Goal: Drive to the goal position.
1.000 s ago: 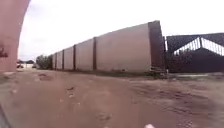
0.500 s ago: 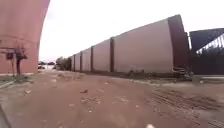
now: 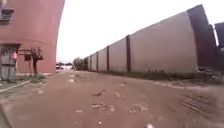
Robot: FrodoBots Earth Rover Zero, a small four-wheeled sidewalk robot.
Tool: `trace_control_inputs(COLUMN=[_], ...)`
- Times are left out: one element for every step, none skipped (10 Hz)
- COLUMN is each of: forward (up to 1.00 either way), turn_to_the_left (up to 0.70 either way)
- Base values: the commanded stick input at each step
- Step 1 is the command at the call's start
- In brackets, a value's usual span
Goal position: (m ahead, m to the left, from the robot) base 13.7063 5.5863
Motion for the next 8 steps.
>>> trace_control_inputs(forward=[0.70,0.70,0.70,0.70,0.70,0.70,0.70,0.70], turn_to_the_left=[0.35,0.35,0.35,0.35,0.35,0.35,0.35,0.35])
